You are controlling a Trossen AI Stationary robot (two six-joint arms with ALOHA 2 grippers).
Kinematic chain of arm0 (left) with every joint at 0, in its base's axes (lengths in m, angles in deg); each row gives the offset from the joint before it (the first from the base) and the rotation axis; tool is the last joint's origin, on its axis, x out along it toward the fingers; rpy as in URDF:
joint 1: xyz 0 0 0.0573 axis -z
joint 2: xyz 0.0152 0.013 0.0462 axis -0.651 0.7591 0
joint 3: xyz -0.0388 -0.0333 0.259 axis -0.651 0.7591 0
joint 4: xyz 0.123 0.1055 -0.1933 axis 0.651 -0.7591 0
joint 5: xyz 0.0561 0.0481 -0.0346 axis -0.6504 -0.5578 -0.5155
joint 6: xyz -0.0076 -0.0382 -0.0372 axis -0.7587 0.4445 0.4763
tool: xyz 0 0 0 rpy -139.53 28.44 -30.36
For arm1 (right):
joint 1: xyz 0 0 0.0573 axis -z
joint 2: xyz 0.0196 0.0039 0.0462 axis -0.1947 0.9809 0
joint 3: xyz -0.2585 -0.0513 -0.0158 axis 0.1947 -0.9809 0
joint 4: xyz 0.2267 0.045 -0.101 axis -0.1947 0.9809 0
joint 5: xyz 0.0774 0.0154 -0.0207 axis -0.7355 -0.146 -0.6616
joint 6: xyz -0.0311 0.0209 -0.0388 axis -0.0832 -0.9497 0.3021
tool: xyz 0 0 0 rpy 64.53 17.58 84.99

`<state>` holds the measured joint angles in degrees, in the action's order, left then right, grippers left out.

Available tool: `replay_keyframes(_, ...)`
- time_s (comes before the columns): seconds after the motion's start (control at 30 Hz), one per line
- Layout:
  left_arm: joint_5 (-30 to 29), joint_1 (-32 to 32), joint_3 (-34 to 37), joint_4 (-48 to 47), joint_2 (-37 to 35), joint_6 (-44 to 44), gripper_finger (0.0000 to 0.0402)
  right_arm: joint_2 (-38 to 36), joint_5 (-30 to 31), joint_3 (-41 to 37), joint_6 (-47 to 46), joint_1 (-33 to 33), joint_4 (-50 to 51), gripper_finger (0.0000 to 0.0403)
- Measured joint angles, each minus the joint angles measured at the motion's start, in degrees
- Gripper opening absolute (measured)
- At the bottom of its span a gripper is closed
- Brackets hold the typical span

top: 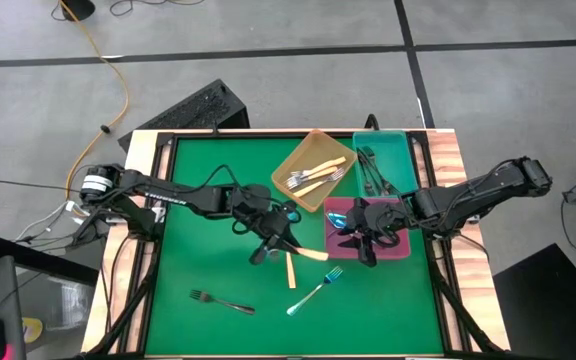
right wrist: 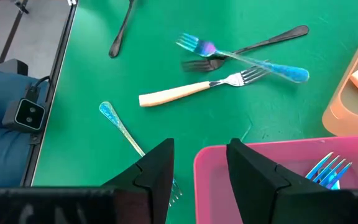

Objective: Sort silverware by color (type)
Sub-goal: Put the orange fork into the orange bin

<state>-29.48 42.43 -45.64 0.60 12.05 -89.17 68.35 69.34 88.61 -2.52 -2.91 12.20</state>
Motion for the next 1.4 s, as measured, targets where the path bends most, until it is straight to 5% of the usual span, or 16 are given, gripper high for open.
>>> replay_keyframes(0.43,-0.69,-0.20,0.76,13.94,-4.11,-3.34,0.0021,0.00,4.42,0.00,0.68,-0.13,-2.10,0.0171)
replay_keyframes(0.77,-12.17,-0.20,21.62,49.06,-11.36,0.62,0.0021,0.03,11.88,0.00,9.00,-0.23,-12.96,0.0171)
replay_keyframes(0.97,-19.00,-0.18,32.00,66.04,-11.90,1.33,0.0021,4.73,13.39,-0.04,17.75,0.66,-29.11,0.0171)
replay_keyframes(1.4,-22.86,1.20,33.58,66.58,-11.87,-5.69,0.0021,24.57,12.35,1.80,30.52,4.97,-65.68,0.0206)
